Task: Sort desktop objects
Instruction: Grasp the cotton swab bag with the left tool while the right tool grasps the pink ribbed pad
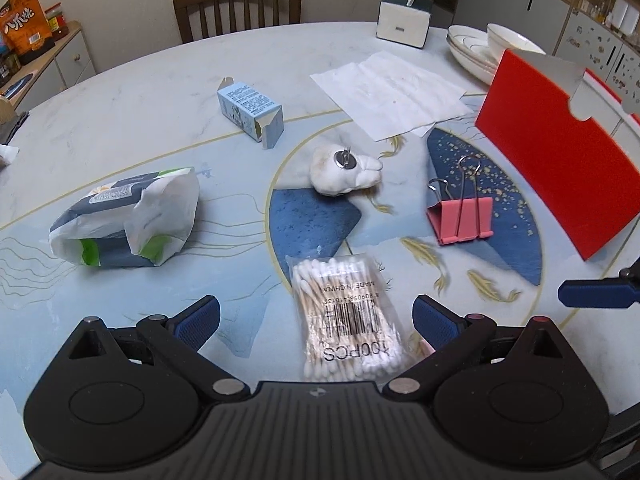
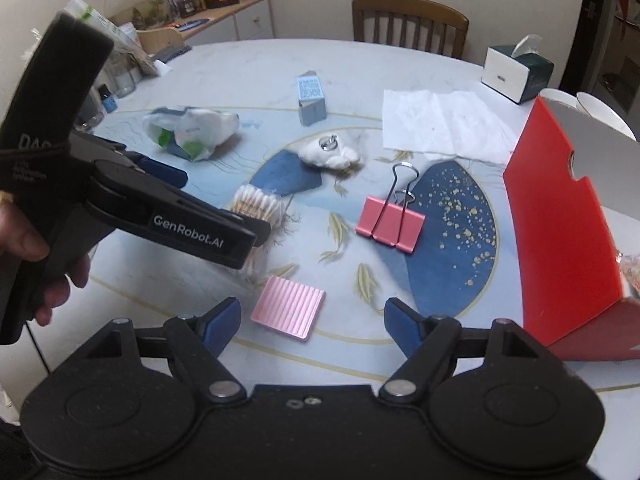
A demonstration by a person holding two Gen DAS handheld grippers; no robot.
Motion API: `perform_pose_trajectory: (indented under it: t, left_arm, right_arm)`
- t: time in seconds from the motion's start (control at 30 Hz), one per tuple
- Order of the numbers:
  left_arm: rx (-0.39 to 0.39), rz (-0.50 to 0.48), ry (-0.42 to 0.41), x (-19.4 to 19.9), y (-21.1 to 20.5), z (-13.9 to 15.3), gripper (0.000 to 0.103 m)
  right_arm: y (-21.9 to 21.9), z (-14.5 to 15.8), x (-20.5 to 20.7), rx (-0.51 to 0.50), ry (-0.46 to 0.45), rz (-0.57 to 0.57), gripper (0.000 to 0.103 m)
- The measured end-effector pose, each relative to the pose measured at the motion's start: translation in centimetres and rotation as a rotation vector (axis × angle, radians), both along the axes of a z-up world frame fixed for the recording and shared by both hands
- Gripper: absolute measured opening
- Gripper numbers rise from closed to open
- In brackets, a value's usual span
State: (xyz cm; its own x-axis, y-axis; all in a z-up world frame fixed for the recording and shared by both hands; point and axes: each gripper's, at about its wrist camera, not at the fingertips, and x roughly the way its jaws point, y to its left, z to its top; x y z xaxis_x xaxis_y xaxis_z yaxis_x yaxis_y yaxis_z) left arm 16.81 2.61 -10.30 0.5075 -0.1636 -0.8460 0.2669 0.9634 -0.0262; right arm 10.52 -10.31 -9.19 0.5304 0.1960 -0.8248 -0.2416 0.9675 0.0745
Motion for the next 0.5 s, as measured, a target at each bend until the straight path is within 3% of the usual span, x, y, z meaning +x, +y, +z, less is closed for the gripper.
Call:
perform_pose_trajectory:
  t: [0.5]
  left_arm:
    - [0.061,-0.016,0.009,0.2,-0.8,-1.8,0.103]
  right_arm:
    - [2.1,-2.6,1.1,-0.048,0.047,-0.010,0.078]
